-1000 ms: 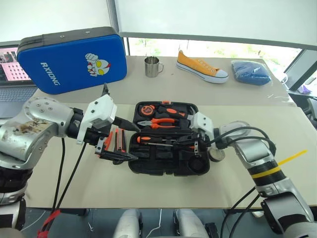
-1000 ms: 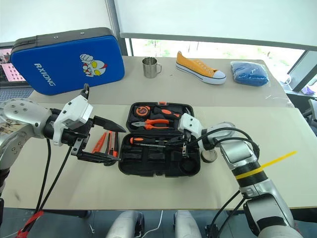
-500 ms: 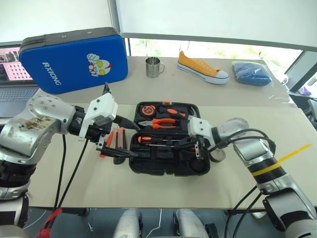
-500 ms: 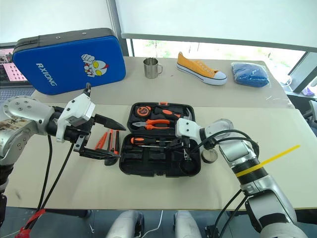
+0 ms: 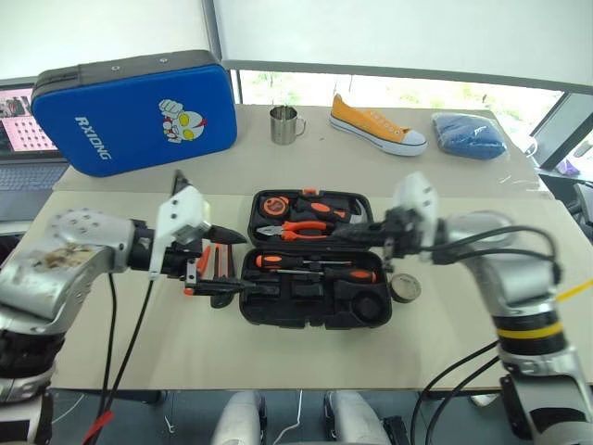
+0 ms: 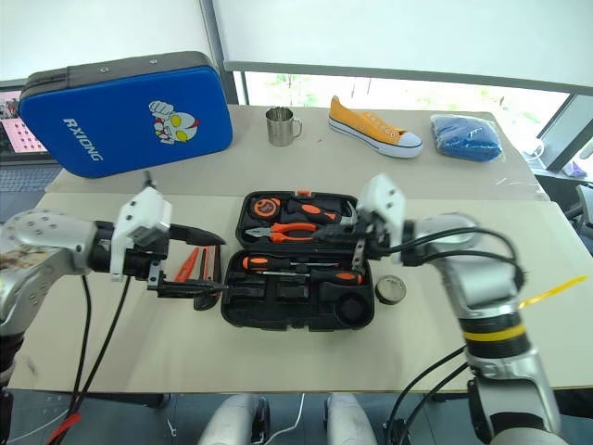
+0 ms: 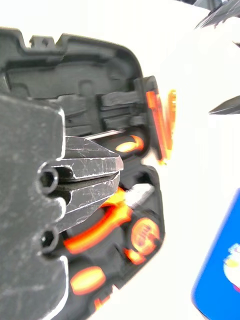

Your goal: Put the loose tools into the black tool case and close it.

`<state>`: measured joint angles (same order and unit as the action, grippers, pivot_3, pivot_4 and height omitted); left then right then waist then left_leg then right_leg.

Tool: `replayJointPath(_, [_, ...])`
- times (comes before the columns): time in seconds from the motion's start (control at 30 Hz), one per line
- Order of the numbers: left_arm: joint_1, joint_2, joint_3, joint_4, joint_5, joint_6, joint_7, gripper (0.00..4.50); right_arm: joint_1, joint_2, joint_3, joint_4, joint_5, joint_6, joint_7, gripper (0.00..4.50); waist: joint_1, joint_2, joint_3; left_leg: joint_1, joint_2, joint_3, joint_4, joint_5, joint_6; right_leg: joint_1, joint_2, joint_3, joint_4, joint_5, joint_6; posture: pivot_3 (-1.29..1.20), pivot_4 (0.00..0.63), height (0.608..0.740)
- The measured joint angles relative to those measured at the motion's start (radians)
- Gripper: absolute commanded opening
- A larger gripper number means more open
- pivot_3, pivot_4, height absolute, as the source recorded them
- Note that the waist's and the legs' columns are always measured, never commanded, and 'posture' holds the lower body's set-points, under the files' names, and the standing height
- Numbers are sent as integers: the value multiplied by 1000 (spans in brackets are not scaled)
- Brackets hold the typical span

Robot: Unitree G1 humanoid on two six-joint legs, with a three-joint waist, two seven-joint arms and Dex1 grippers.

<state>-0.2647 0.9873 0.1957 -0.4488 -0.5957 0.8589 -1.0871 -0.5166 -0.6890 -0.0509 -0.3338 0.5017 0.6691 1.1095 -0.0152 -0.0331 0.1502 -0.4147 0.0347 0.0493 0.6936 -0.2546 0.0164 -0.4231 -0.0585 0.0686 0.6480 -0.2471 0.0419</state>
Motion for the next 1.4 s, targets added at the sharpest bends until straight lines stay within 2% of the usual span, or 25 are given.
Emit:
replayJointPath(0.03, [75, 1, 67, -19, 1, 26, 25, 4500, 15, -13, -14, -30, 38, 21, 5, 1517, -5, 0, 0, 0, 1, 0, 0, 0, 0, -1, 0, 0, 0, 0, 0, 0, 150, 739])
replayJointPath(0.13, [350, -15, 318, -76, 12, 96, 61, 4500, 20, -49, -58, -93, 151, 62, 29, 2549, -16, 0, 0, 1, 2, 0, -1, 0, 0, -1, -1, 0, 0, 0, -1, 0, 150, 739])
replayJointPath(0.23, [524, -41, 482, -102, 52, 104, 81, 4500, 12, -69, -75, -124, 208, 64, 48, 3574, -10, 0, 1, 5, 2, 0, -1, 0, 0, 2, -2, -1, -1, 0, -1, 0, 150, 739])
replayJointPath(0.33, [638, -70, 558, -99, 94, 105, 113, 4500, 16, -87, -73, -131, 231, 62, 72, 4463, 6, -1, 1, 5, 1, 0, -1, 0, 0, 3, -3, -1, -1, -1, -1, 0, 150, 739])
replayJointPath(0.43, [645, -76, 571, -102, 100, 110, 141, 4500, 16, -87, -62, -130, 240, 56, 79, 4463, 18, -2, 1, 5, 1, 1, -1, 0, 0, 3, -3, -1, -1, 0, -1, 0, 150, 739])
replayJointPath(0.5, [583, -64, 558, -109, 77, 160, 173, 4500, 15, -87, -45, -126, 238, 47, 77, 4463, 22, -2, 1, 5, 1, 1, -1, 0, -1, 3, -3, -1, -1, 0, -1, 0, 150, 739])
replayJointPath(0.67, [353, 32, 434, -126, 0, 359, 265, 4500, 19, -87, -42, -135, 247, 36, 62, 4463, 19, -2, 1, 5, 0, 2, -2, 0, -1, 2, -3, -1, -1, 0, -1, 0, 150, 739])
replayJointPath(0.83, [41, 69, 188, -58, -44, 561, 345, 4500, 63, -97, -52, -194, 267, 34, 25, 4463, 13, -3, 1, 4, -1, 1, -2, 0, -1, 1, -1, -1, 0, 0, -1, 0, 150, 739])
replayJointPath(0.97, [-264, 43, -106, 114, 16, 657, 446, 4500, 89, -89, -48, -255, 290, 35, -28, 4463, 12, -4, 2, 4, -2, 1, -2, 0, -1, 2, -1, -1, 0, 0, -1, 0, 150, 739])
replayJointPath(1.2, [-514, 0, -351, 364, 92, 653, 470, 4500, 150, -79, -58, -318, 312, 35, -128, 4463, 5, -6, 3, -1, -2, 1, -1, 0, -1, -1, 0, -1, 0, 0, -1, 0, 150, 739])
replayJointPath(1.4, [-574, -22, -499, 442, 100, 632, 401, 4500, 167, -44, -62, -358, 335, 35, -224, 4463, 4, -6, 3, -1, -2, 1, -1, 0, -1, -1, 0, -1, 0, 0, -1, 0, 150, 739])
